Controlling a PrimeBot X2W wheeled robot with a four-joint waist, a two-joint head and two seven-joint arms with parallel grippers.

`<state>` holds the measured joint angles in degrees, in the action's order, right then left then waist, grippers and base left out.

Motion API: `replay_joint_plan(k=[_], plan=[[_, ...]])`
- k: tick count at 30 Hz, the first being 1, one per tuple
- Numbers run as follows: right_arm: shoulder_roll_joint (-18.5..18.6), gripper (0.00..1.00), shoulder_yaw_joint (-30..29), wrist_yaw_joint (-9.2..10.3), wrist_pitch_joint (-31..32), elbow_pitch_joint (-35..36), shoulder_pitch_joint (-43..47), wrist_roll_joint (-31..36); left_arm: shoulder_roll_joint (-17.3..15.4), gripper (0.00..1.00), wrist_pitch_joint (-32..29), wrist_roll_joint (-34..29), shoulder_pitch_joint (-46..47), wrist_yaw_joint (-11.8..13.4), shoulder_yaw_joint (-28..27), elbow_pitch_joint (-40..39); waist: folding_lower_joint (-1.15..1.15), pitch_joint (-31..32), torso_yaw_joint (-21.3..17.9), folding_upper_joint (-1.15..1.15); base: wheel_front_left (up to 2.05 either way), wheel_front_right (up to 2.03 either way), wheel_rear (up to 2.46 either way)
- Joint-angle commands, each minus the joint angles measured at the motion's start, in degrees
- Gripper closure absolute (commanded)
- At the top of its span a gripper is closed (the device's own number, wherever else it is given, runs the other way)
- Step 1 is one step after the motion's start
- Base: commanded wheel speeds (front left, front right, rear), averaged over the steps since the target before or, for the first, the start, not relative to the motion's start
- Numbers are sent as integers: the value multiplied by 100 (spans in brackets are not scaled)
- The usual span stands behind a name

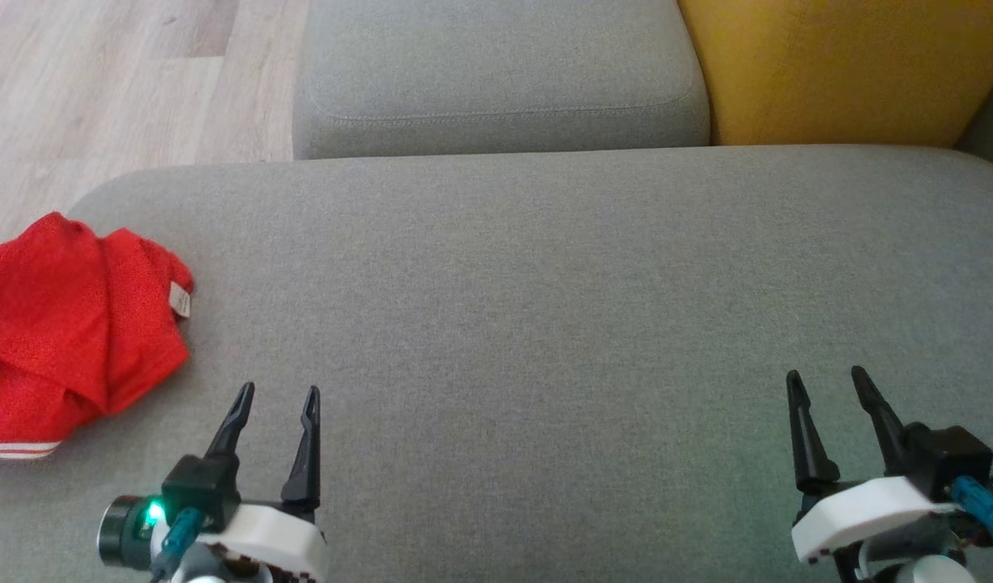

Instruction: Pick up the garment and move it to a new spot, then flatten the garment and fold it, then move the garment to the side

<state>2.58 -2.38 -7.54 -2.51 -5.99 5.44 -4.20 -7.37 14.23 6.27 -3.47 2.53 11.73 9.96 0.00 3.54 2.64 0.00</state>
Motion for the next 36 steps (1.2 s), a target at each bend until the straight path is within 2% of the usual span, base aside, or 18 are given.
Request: replay_joint_plan(k=[1, 25, 31, 36], plan=[[32, 0, 111, 5, -33, 174, -191, -60, -22, 0, 77, 16, 189, 15, -256, -155, 0, -6, 3, 0, 0, 0, 0], [31, 0, 114, 5, -67, 214, -218, -119, 34, 0, 77, -33, 217, -11, -358, -67, 0, -35, 51, 0, 0, 0, 0], [30, 0, 192, 5, -76, 372, -186, -102, 37, 0, 77, -29, 299, -2, -406, -27, 0, -57, 312, 0, 0, 0, 0], [30, 0, 293, 5, -49, 547, -158, -128, 22, 0, 77, -40, 377, 0, -444, -37, 0, -77, 748, 0, 0, 0, 0]])
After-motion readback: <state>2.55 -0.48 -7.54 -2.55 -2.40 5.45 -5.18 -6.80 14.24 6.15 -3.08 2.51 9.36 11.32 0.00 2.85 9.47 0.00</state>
